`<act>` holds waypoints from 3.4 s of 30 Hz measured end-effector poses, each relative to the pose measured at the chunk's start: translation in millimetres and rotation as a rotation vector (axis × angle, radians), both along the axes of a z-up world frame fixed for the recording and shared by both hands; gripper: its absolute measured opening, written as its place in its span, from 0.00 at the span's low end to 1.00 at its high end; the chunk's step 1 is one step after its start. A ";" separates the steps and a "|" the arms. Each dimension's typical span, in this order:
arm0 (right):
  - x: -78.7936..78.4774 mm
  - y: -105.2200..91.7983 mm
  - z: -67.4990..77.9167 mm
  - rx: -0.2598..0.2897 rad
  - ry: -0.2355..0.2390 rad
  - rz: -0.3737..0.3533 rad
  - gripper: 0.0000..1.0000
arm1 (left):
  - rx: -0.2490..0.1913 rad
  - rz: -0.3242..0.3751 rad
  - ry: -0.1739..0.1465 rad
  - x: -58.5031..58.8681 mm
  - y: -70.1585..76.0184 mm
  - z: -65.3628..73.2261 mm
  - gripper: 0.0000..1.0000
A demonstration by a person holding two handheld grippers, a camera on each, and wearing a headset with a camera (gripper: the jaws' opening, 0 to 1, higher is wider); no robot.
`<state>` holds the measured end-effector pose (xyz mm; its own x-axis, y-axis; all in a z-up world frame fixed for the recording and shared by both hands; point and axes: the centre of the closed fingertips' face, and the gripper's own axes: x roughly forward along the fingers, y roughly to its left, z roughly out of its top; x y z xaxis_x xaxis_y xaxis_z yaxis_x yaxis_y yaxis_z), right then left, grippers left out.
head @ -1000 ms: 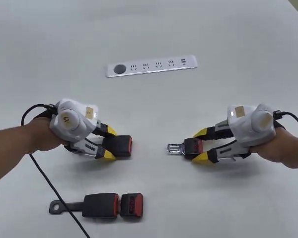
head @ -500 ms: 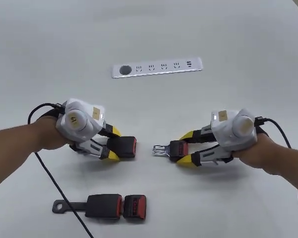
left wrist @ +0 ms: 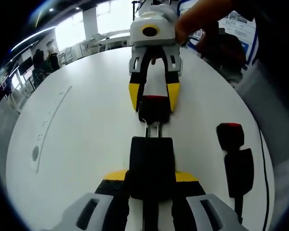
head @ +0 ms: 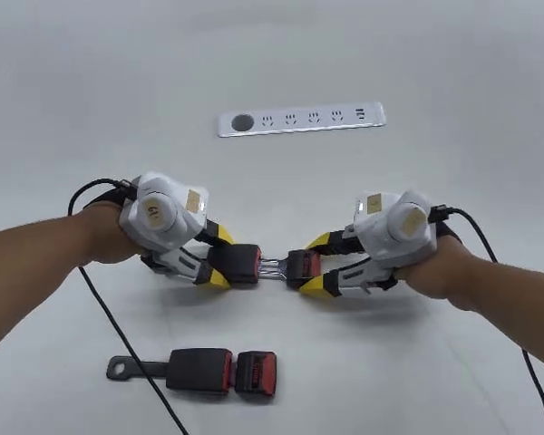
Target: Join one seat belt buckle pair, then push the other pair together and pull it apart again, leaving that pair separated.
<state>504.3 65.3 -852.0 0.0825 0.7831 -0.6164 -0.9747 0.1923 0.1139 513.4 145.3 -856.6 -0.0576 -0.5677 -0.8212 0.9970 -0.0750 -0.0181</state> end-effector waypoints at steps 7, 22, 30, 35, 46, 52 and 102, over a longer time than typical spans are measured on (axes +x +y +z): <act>-0.9 9.6 -1.6 0.005 0.005 0.004 0.34 | 0.013 0.000 -0.004 -1.2 -0.3 0.4 0.34; -2.9 26.1 -1.1 -0.014 0.017 0.006 0.33 | 0.087 -0.038 -0.026 -5.1 -3.0 1.1 0.33; -0.9 26.1 -2.7 -0.018 0.022 -0.034 0.33 | 0.105 -0.034 -0.025 -6.4 -2.9 1.8 0.33; -0.2 27.9 -3.4 -0.042 0.014 -0.032 0.33 | 0.115 -0.037 -0.027 -6.5 -2.9 1.2 0.33; 1.1 28.1 -4.4 -0.075 -0.004 -0.023 0.33 | 0.117 -0.033 -0.025 -3.4 -1.6 -2.1 0.34; 1.4 28.9 -4.1 -0.080 -0.006 -0.023 0.33 | 0.122 -0.033 -0.026 -3.0 -1.0 -2.7 0.34; -7.7 -37.7 -2.4 -0.107 -0.010 -0.033 0.34 | 0.010 0.094 0.019 -3.1 -2.4 1.9 0.34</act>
